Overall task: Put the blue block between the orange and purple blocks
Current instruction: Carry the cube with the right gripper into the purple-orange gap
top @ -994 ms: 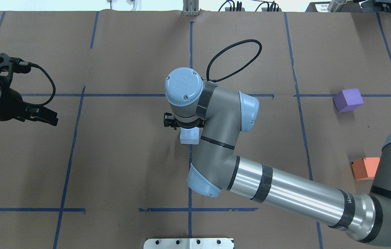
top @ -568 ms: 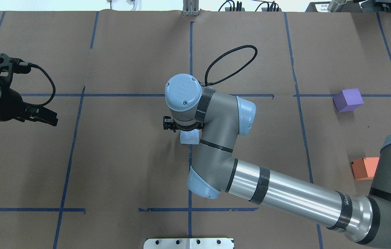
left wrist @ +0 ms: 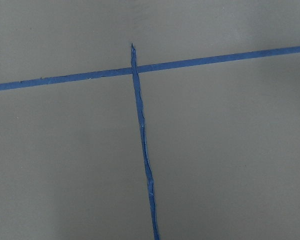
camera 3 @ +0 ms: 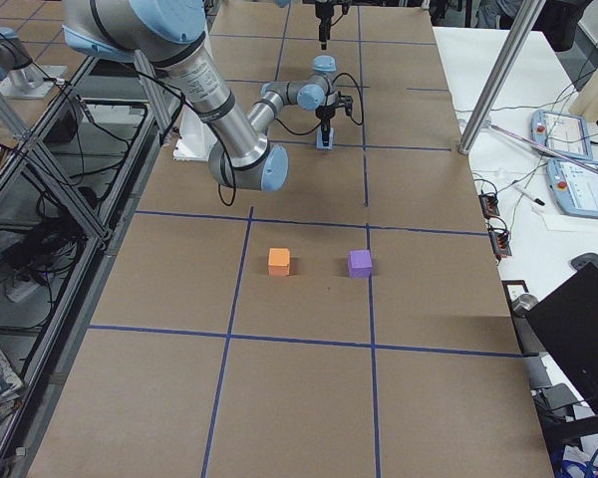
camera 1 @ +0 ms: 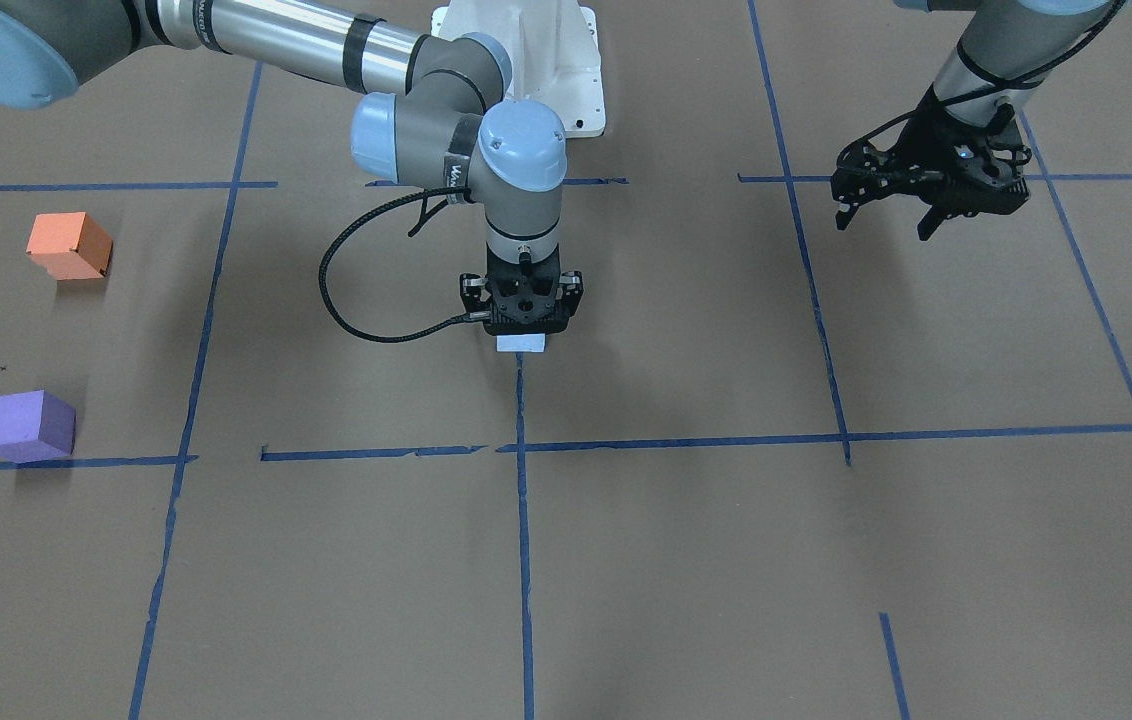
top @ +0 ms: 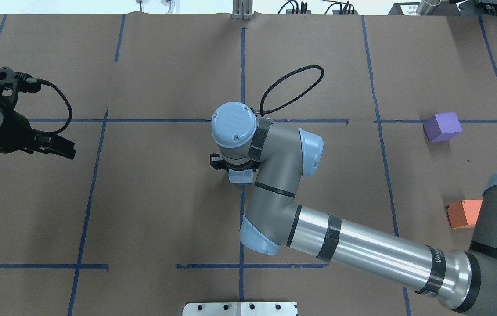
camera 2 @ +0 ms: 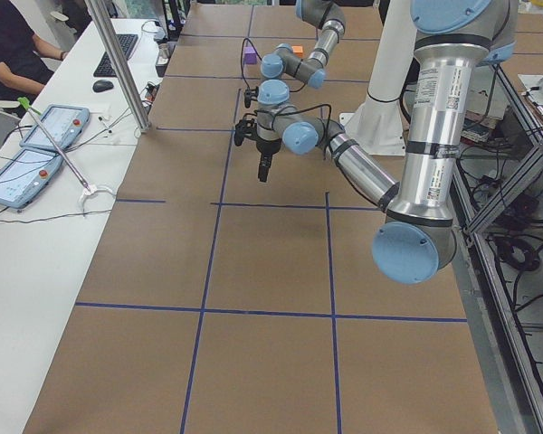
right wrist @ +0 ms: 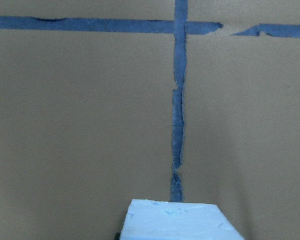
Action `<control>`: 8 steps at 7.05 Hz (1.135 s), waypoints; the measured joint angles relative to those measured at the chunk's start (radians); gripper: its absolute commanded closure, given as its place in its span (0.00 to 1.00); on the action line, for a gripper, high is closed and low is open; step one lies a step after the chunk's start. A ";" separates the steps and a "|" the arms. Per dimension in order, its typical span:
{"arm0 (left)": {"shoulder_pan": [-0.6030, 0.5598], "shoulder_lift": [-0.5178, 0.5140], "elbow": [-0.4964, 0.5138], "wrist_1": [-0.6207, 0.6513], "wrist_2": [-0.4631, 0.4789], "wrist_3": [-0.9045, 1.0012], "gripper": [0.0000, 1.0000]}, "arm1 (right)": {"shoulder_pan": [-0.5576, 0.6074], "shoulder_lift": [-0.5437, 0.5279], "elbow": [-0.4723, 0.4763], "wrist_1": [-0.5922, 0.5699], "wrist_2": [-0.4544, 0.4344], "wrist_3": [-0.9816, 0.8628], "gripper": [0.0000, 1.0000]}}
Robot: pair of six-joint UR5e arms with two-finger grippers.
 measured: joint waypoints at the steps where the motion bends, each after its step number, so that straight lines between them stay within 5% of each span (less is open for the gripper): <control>1: 0.000 0.000 0.000 0.000 0.000 0.000 0.00 | 0.008 -0.007 0.019 -0.002 0.012 0.000 0.81; 3: 0.000 -0.001 -0.001 0.000 -0.001 -0.001 0.00 | 0.061 -0.103 0.147 -0.006 0.062 -0.008 0.81; 8: -0.002 0.002 -0.016 0.000 0.001 -0.012 0.00 | 0.377 -0.540 0.451 0.007 0.258 -0.209 0.80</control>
